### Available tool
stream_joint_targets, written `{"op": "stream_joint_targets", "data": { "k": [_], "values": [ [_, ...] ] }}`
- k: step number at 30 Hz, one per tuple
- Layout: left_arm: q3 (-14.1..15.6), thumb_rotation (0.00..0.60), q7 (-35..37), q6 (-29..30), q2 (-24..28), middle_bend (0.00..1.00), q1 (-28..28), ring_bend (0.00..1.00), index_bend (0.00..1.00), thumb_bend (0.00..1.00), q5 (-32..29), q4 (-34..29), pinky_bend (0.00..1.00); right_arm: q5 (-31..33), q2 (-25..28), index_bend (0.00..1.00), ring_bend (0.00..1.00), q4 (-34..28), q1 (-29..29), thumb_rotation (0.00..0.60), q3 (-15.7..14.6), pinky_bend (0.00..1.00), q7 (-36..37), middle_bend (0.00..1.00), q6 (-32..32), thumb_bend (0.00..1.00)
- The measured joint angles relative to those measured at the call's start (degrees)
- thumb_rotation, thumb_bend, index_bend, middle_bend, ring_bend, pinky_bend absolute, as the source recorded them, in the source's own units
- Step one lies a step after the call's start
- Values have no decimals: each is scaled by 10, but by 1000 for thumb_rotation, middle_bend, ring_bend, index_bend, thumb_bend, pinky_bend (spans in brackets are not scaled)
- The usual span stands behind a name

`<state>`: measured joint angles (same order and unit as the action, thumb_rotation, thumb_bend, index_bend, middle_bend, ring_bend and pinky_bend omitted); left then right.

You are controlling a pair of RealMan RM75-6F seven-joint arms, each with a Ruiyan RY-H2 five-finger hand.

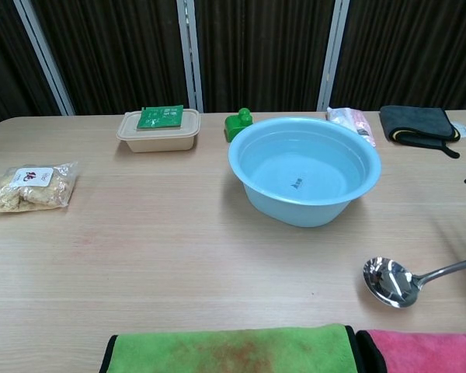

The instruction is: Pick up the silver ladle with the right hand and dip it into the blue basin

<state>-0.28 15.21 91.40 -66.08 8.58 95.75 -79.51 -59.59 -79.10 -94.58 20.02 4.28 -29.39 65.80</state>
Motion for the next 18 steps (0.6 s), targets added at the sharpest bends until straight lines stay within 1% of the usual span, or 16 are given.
{"op": "stream_joint_targets", "data": {
  "k": [12, 18],
  "values": [
    [4, 600, 1, 1, 1, 0, 0, 0, 57, 364, 5, -2, 0, 8, 89, 719, 0, -91, 7, 600, 20, 0, 15, 0, -1, 468],
    [4, 600, 0, 2, 1, 0, -1, 0, 58, 363, 3, -3, 0, 42, 141, 719, 0, -142, 27, 600, 41, 0, -6, 0, -6, 468]
  ]
}}
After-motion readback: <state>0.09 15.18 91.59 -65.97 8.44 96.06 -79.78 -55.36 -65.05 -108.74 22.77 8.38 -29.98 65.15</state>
